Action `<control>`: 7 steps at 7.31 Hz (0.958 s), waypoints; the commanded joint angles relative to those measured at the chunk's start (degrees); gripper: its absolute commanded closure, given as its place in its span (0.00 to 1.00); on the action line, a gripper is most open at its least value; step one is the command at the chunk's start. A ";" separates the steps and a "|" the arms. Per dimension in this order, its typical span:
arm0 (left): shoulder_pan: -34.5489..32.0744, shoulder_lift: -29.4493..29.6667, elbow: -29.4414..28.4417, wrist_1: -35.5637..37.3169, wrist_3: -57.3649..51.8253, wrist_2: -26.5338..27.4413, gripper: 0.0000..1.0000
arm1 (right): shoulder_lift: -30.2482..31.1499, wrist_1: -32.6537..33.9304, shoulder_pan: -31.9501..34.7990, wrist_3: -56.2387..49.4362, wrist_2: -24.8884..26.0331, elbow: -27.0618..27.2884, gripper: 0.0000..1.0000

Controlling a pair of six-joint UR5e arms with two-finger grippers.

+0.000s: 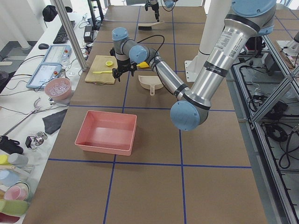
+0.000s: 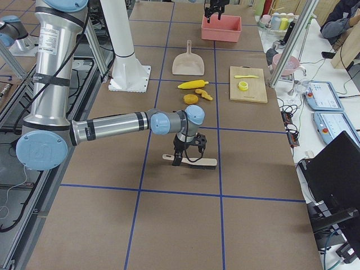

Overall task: Sweep and dump trash into bin
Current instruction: 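Grasp the white dustpan handle with the left gripper while the right grasps the brush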

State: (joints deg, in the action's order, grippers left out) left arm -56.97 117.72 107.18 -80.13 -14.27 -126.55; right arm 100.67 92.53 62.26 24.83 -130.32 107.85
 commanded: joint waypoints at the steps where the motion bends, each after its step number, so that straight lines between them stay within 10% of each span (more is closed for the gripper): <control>1: 11.58 0.05 4.61 -0.65 0.03 8.58 0.02 | 3.99 -8.90 -2.05 4.24 0.24 -0.62 0.00; 7: 22.95 -8.02 11.30 -0.73 -2.77 14.66 0.02 | 3.57 -10.61 -4.69 7.07 0.42 -2.20 0.00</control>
State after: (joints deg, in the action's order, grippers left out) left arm -35.56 112.30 117.28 -80.70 -15.68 -113.85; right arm 104.34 82.37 58.21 31.21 -129.84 106.25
